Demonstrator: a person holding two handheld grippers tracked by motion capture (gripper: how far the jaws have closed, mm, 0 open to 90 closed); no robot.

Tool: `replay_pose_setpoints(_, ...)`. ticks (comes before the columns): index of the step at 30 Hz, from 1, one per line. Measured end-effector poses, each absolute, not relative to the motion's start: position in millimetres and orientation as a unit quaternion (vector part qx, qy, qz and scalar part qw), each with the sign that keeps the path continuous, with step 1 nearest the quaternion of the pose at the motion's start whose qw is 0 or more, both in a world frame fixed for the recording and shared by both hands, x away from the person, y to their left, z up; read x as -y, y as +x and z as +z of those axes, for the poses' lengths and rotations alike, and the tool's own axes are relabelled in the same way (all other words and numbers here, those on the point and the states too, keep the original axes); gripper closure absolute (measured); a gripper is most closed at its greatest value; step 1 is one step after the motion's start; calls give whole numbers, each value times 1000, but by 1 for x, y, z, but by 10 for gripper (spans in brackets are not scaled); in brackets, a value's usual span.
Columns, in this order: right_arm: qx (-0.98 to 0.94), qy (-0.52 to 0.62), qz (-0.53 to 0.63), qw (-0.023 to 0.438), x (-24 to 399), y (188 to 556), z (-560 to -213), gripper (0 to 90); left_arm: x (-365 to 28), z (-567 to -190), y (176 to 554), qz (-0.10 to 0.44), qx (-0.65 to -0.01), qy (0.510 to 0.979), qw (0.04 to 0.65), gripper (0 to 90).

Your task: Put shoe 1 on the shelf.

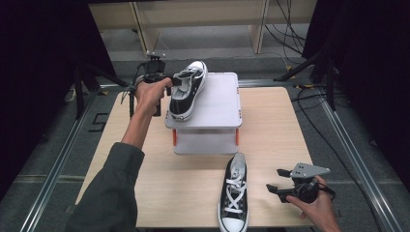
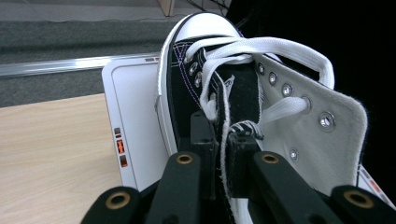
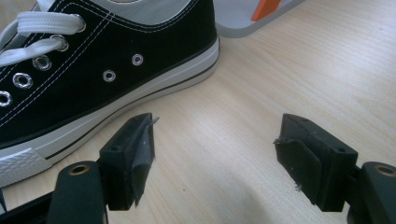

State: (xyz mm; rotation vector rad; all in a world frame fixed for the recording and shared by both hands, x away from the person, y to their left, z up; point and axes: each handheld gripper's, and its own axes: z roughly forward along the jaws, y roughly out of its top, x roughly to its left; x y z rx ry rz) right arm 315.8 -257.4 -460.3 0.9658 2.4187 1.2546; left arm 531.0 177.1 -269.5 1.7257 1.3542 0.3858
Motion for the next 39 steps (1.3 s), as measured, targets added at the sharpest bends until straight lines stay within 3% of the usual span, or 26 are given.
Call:
replay_pose_setpoints(12,-830,330,431,125,257,315,-460,281,-173,-283,539,170,-561,693,419,830)
replay_pose_setpoints(20,-832,322,434,126,257,317,-461,281,-169,-285,538,161,-575,675,434,792)
replay_pose_setpoints(26,-832,320,434,128,258,317,-461,281,-168,-275,533,154,-573,667,449,590)
replay_pose_setpoints(39,-831,327,433,125,258,317,-460,281,-200,-247,493,165,-529,708,439,425)
